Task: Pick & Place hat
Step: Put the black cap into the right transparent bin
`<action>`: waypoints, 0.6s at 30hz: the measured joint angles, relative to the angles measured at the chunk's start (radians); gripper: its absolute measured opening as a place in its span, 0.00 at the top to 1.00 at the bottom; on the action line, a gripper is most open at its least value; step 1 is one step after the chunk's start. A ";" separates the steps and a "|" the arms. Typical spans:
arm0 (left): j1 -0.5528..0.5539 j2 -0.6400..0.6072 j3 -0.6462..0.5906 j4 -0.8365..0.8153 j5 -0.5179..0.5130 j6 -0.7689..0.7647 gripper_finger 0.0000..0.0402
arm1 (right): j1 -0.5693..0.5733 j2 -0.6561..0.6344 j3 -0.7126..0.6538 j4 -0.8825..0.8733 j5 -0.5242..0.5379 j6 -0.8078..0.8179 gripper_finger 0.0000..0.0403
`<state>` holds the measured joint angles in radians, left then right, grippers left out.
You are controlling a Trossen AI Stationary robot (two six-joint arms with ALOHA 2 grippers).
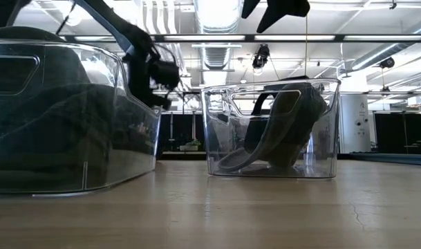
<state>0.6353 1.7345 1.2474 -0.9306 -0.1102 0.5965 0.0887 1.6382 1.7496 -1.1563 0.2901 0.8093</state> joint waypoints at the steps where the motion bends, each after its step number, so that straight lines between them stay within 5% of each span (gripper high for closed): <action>1: 0.000 -0.020 0.009 0.003 0.013 -0.025 0.99 | 0.000 0.000 0.000 0.000 0.000 0.000 0.42; 10: 0.000 -0.267 0.090 0.118 0.276 -0.351 1.00 | 0.007 -0.019 0.000 0.004 0.089 0.009 0.42; 18: -0.054 -0.474 0.064 0.411 0.487 -0.697 1.00 | 0.019 -0.074 -0.001 0.016 0.208 0.052 0.42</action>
<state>0.5815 1.2601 1.3112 -0.5198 0.3764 -0.1009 0.1074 1.5640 1.7489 -1.1405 0.4976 0.8611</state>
